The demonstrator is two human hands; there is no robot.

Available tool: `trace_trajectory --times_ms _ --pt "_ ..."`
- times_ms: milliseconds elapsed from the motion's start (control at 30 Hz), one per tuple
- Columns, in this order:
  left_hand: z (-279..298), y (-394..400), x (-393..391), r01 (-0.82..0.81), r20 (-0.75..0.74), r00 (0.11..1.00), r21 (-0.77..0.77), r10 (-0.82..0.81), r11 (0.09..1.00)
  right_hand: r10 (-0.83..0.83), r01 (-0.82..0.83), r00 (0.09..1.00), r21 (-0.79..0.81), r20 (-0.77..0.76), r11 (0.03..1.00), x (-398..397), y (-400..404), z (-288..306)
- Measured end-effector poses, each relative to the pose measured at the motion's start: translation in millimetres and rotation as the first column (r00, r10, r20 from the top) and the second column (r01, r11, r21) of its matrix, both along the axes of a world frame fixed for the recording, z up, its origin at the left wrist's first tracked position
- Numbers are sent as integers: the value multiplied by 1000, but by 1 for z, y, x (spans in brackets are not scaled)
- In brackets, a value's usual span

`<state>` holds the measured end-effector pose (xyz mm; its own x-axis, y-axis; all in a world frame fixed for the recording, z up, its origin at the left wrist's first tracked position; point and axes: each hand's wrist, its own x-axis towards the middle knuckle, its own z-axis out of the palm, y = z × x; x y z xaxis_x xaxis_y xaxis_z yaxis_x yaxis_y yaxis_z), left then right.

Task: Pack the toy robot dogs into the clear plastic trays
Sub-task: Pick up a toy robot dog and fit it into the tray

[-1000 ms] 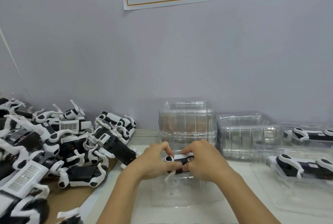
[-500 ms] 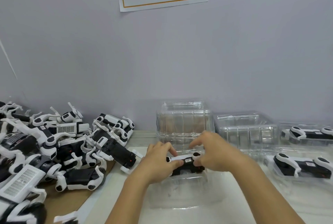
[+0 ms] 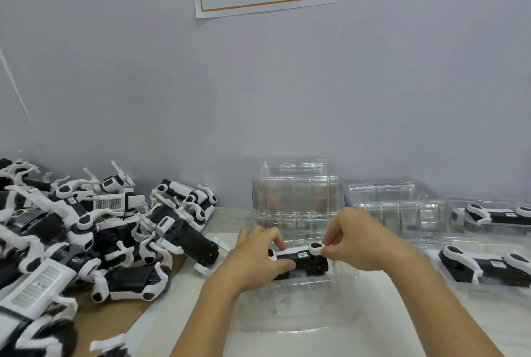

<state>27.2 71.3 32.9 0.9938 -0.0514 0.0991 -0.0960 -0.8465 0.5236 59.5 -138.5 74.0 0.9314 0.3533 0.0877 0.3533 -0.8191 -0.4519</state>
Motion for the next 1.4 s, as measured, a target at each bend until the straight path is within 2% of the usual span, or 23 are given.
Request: trace_trajectory --times_ms 400,500,600,700,800,933,1033,1400 --pt "-1 0 1 -11 -2 1000 7 11 1000 -32 31 999 -37 -23 999 5 1 -6" --pt "-1 1 2 -8 7 1000 -32 8 999 -26 24 999 -43 -44 999 4 0 -5" --pt "-1 2 4 -49 65 996 -216 64 975 2 -5 999 -58 -54 998 2 0 -4" --pt "-4 4 5 -125 99 978 -431 185 893 87 -87 996 15 14 996 -2 10 -3" --pt "-6 5 7 -132 107 970 -525 219 841 218 -222 974 98 54 970 -11 33 -7" --pt "-3 2 7 -161 72 964 -612 258 774 287 -290 953 18 94 957 -19 56 -18" --pt "-4 2 7 -179 64 960 -613 274 769 260 -262 958 5 123 965 -19 60 -22" --pt "-6 1 6 -190 79 956 -569 284 800 243 -244 968 25 57 969 -20 59 -22"
